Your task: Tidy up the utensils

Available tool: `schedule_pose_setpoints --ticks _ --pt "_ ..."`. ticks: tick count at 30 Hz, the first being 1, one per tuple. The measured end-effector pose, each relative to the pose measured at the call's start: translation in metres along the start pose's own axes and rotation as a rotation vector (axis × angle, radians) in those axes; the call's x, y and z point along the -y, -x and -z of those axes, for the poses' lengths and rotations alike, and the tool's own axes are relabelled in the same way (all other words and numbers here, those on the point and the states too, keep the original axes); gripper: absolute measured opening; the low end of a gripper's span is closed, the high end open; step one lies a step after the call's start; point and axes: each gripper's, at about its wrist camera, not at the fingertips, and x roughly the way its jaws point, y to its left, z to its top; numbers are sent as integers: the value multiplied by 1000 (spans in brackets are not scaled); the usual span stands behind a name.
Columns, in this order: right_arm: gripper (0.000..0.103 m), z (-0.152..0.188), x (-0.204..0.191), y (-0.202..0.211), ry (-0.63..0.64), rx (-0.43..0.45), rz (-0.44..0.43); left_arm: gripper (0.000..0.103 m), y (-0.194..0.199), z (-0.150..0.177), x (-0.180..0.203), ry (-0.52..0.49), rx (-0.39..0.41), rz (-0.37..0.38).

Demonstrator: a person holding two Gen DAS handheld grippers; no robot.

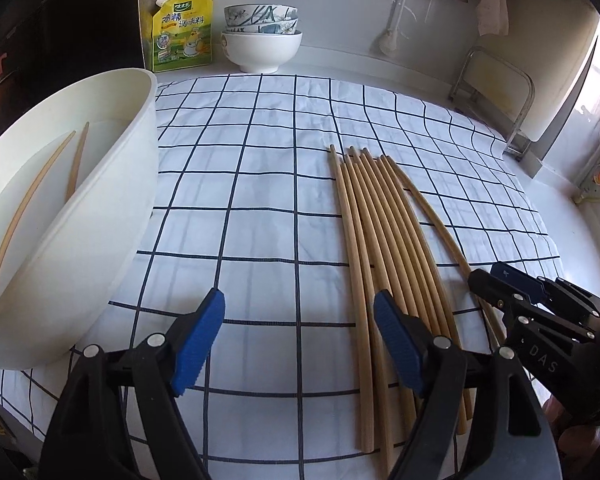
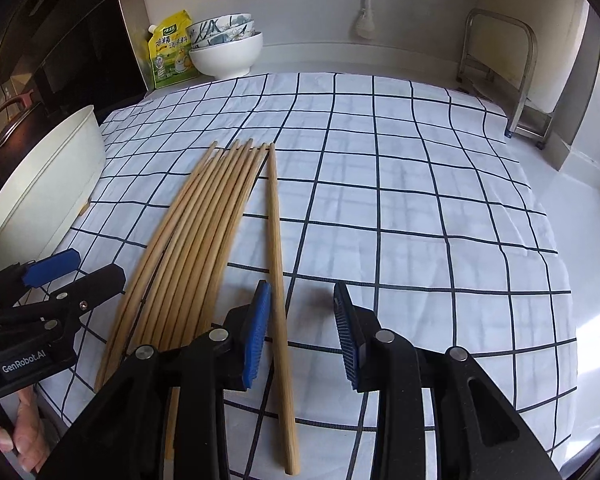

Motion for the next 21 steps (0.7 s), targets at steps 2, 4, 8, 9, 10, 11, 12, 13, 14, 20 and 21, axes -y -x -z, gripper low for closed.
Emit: schedule_pose_setpoints --ticks 2,4,8,9,10,11,12,13,14,20,21 --pt "32 0 3 2 -11 9 -6 75 -1 0 3 -17 6 -16" --pt "37 0 4 3 -17 18 -8 75 -1 0 5 -31 5 -25" --pt "40 0 5 6 -23 33 -14 77 -2 1 5 -37 -3 -34" --pt "40 0 5 6 -23 35 -14 77 -2 1 4 -40 -3 -37" --pt "40 1 5 5 -24 36 -16 77 -2 1 4 -44 -3 -43" --pt "40 1 6 4 -25 34 -19 77 -2 1 4 -47 -2 -53" --pt "40 2 6 3 -27 29 -24 78 -2 1 3 -50 -1 -58" --pt "40 3 6 2 -28 26 -26 78 -2 1 4 -54 -1 -64" --pt "40 3 7 2 -29 24 -26 78 -2 1 3 -57 -2 -70" --pt "40 3 7 3 -32 29 -29 78 -2 3 5 -64 -4 -86" --pt "40 3 6 3 -31 30 -29 78 -2 3 6 -70 -1 -90"
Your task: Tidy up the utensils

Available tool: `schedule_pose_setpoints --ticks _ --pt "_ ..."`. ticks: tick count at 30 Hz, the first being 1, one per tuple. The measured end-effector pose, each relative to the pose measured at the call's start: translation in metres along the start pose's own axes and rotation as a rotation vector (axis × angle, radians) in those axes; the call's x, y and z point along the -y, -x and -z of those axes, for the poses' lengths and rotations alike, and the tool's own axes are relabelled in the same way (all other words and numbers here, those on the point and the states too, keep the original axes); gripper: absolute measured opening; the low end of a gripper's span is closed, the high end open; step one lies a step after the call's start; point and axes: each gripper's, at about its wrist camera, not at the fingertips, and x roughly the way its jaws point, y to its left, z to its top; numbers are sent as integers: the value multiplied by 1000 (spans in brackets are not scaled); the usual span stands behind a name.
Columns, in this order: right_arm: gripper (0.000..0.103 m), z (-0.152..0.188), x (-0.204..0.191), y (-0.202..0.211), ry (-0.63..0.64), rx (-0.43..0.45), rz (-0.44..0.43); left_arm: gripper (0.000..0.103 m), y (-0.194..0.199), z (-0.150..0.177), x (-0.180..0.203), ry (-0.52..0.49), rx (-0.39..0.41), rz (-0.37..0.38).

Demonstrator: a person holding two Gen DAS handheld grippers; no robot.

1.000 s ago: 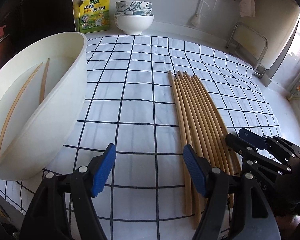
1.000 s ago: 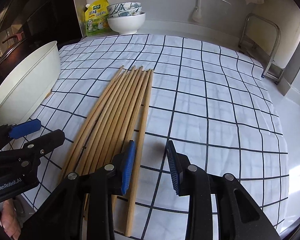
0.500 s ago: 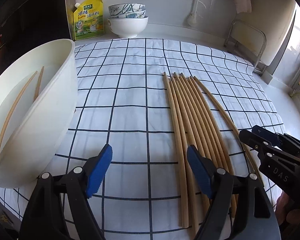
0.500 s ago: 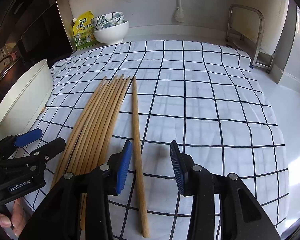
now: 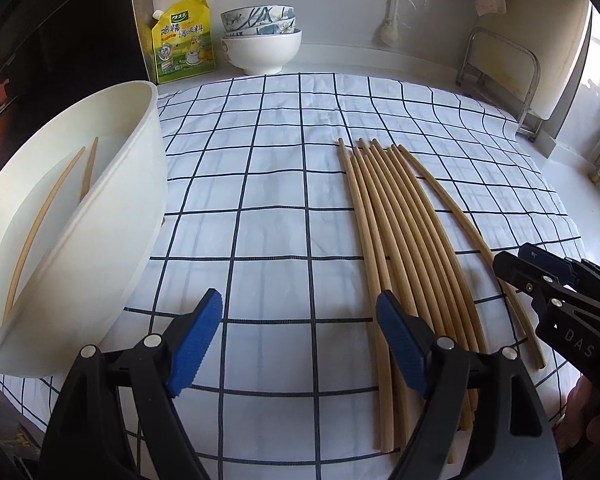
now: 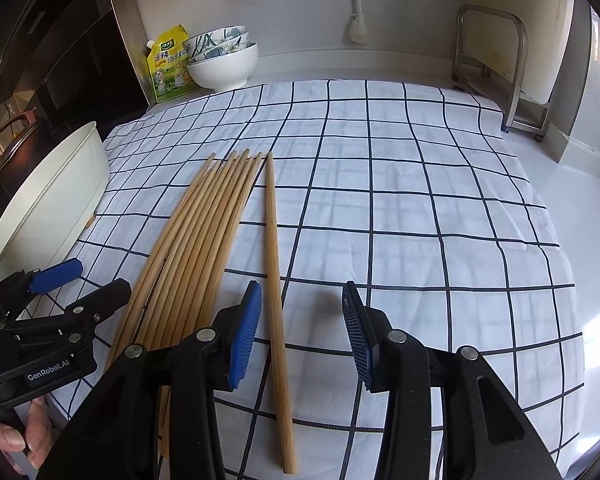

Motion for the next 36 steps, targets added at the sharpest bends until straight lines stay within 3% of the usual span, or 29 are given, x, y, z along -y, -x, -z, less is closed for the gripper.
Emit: schedule_pose_setpoints --ticks 12,24,36 --pt "40 0 -1 0 2 0 2 81 -1 1 8 -56 1 -30" --pt "40 0 -2 0 13 -3 -1 85 -7 1 2 -47 -24 -86" --pt "45 -5 -10 -6 76 -30 67 84 -22 -19 9 -58 -30 -91"
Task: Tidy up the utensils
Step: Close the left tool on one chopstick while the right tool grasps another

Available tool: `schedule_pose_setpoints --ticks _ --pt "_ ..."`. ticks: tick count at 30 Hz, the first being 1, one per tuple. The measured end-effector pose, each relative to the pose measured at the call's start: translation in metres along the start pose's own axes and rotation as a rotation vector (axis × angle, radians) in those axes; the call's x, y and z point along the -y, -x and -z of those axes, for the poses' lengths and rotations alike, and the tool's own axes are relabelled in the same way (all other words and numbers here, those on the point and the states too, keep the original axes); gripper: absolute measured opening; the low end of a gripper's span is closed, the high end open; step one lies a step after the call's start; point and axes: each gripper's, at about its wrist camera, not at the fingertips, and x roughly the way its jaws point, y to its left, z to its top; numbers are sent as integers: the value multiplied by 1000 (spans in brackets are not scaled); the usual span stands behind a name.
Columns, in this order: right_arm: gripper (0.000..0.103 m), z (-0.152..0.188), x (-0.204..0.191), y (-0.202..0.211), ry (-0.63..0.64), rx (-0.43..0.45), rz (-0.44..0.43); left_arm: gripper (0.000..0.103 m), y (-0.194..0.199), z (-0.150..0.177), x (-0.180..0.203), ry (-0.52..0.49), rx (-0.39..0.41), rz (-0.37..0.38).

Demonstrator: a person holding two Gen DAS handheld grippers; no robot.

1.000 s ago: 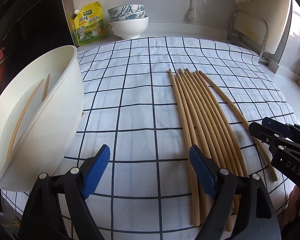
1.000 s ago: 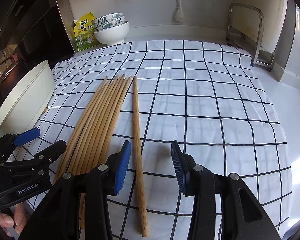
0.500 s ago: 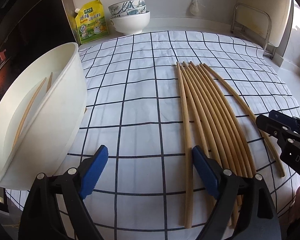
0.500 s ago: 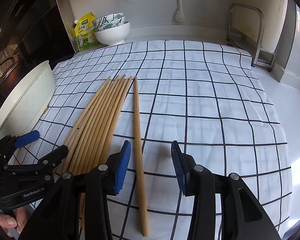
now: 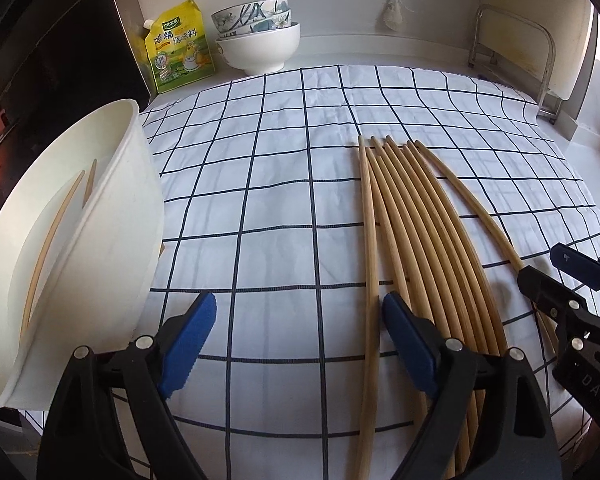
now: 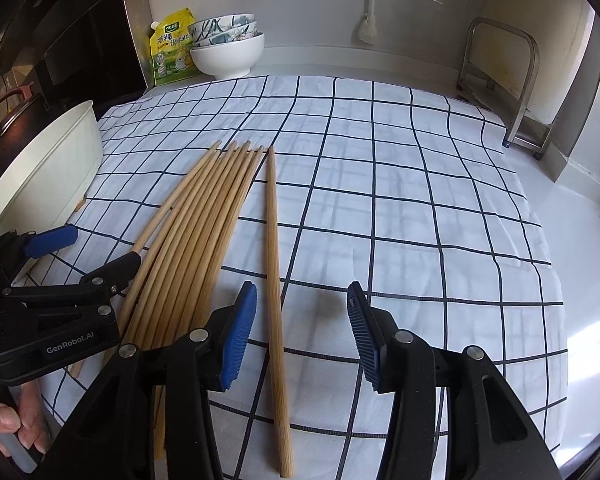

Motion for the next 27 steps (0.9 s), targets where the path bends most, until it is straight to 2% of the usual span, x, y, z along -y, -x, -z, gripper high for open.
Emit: schedule_pose_setpoints --ticks 6,10,12,15,17,18,20,23,27 --pt "46 -5 -3 -10 11 -18 28 83 -6 -5 -3 22 -11 36" --pt "45 -9 -7 -13 17 -20 29 74 -6 -4 -4 17 -8 55" --pt "43 -10 -9 -13 21 -16 27 63 -5 -4 -2 18 -9 76" --pt "28 -9 -13 -12 36 -8 22 50 -3 -4 2 11 -7 108" --pt "14 -8 -16 -12 45 -6 20 34 -1 -4 7 -5 -4 115" --pt "7 -8 -17 -12 48 -5 23 21 0 -3 9 -10 -4 130" --pt "7 -8 -16 -12 41 0 20 8 1 -2 11 -14 -10 144" --pt "7 -8 -11 -9 5 8 0 7 3 -2 9 -5 -22 154" --pt "7 -10 -4 4 -40 35 -25 7 12 -2 3 21 -33 203"
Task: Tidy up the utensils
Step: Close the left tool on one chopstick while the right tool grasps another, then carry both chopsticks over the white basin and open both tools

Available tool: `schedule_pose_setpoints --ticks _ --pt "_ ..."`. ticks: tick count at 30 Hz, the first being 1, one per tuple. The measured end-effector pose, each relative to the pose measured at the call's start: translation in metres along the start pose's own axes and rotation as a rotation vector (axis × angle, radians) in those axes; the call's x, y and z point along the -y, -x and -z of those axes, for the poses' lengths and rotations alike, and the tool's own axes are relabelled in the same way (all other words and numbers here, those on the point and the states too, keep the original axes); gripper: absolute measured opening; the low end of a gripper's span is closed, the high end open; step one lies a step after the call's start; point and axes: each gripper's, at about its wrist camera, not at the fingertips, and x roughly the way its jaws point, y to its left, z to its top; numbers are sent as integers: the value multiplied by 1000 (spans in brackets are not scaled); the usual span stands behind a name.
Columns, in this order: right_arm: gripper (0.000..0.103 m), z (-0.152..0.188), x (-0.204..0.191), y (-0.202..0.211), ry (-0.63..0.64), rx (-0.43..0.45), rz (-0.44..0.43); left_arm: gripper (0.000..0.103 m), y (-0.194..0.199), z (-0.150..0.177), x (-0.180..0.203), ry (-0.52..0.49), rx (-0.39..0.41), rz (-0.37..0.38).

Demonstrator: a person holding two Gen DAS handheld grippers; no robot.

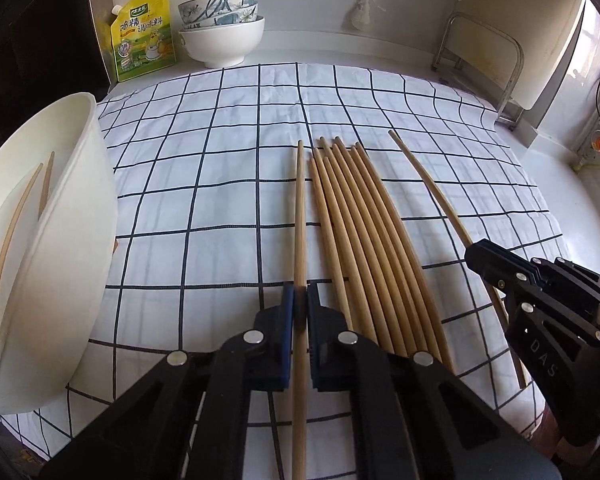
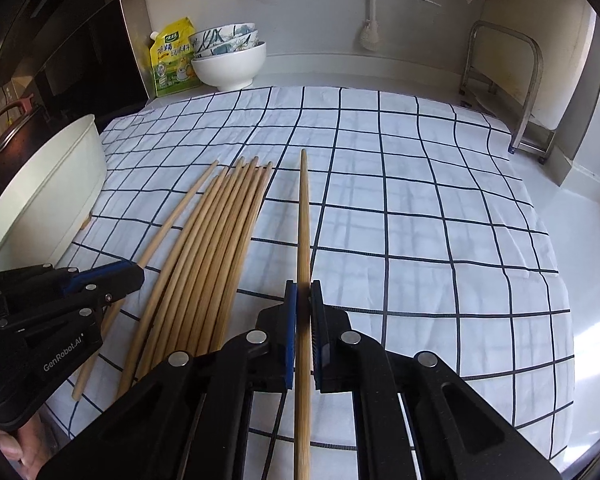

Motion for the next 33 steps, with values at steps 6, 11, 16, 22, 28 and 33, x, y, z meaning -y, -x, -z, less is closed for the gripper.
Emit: schedule_pose_setpoints --ticks 6,11,16,22,28,33 --pt "7 -10 -7 30 -33 57 -36 7 49 -11 -5 -2 76 45" --pt "7 -34 -31 58 -33 111 -101 7 100 -28 -30 8 169 75" --pt "7 -69 -84 68 4 151 -183 7 134 -40 -85 45 239 41" --pt "7 -102 -177 55 136 140 -259 8 150 -32 -174 130 268 -30" --pt "7 -112 -255 21 210 75 -330 8 134 -19 -250 244 231 -72" --pt "7 -114 -295 -12 240 -9 -332 8 114 -13 -279 290 201 -58"
